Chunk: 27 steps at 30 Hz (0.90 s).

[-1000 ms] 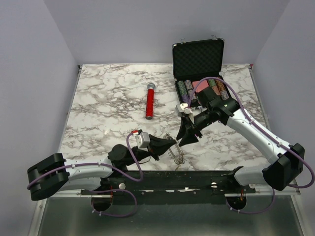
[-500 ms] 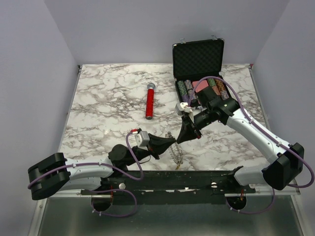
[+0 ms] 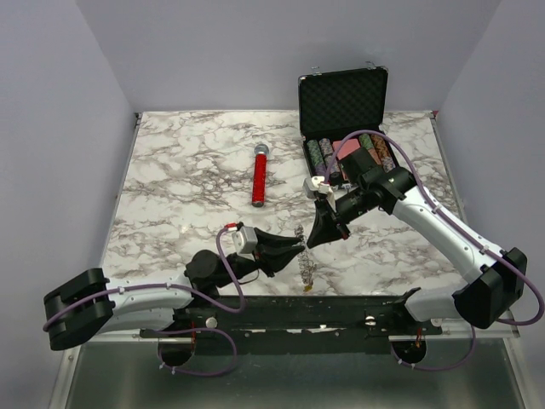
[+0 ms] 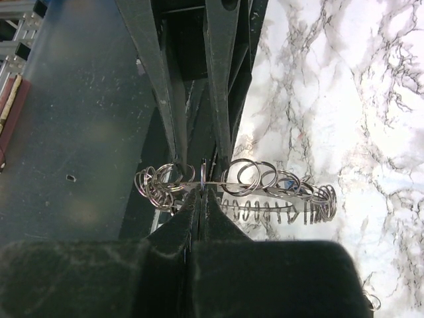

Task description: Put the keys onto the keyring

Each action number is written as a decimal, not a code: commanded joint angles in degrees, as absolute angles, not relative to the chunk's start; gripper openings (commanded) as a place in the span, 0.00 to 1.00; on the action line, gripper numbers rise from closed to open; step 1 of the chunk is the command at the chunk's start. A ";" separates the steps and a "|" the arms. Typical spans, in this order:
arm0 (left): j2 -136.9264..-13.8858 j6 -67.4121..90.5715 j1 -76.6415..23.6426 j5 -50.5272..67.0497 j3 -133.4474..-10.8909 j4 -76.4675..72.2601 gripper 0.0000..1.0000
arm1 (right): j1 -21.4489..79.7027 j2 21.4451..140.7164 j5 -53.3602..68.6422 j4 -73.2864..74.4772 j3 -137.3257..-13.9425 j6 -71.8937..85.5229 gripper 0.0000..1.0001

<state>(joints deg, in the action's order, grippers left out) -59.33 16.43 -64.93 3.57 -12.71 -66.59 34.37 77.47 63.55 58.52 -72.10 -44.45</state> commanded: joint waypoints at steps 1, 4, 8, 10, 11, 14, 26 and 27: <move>-54.77 16.44 -64.69 4.48 -12.22 -60.04 0.36 | 33.93 77.43 63.72 60.03 -73.92 -45.17 0.00; -51.78 15.56 -64.51 4.04 -12.13 -55.91 0.40 | 33.84 77.52 63.55 60.21 -73.83 -45.35 0.00; -48.78 14.33 -64.25 4.22 -12.48 -51.96 0.42 | 33.84 78.05 63.72 60.73 -73.83 -45.97 0.00; -48.60 13.71 -64.07 4.83 -13.36 -50.19 0.42 | 33.93 78.22 63.90 61.08 -74.09 -46.40 0.00; -48.78 13.71 -63.90 5.09 -13.62 -49.75 0.43 | 34.01 78.31 63.98 61.35 -74.18 -46.41 0.00; -50.09 13.97 -63.63 6.24 -14.67 -49.57 0.42 | 33.93 78.49 64.16 61.70 -74.36 -46.76 0.00; -56.16 14.24 -62.75 9.93 -18.37 -52.91 0.38 | 33.93 78.57 64.42 61.96 -74.18 -47.46 0.00; -56.42 14.41 -62.67 10.11 -18.46 -53.08 0.36 | 33.93 78.57 64.42 62.05 -74.27 -47.46 0.00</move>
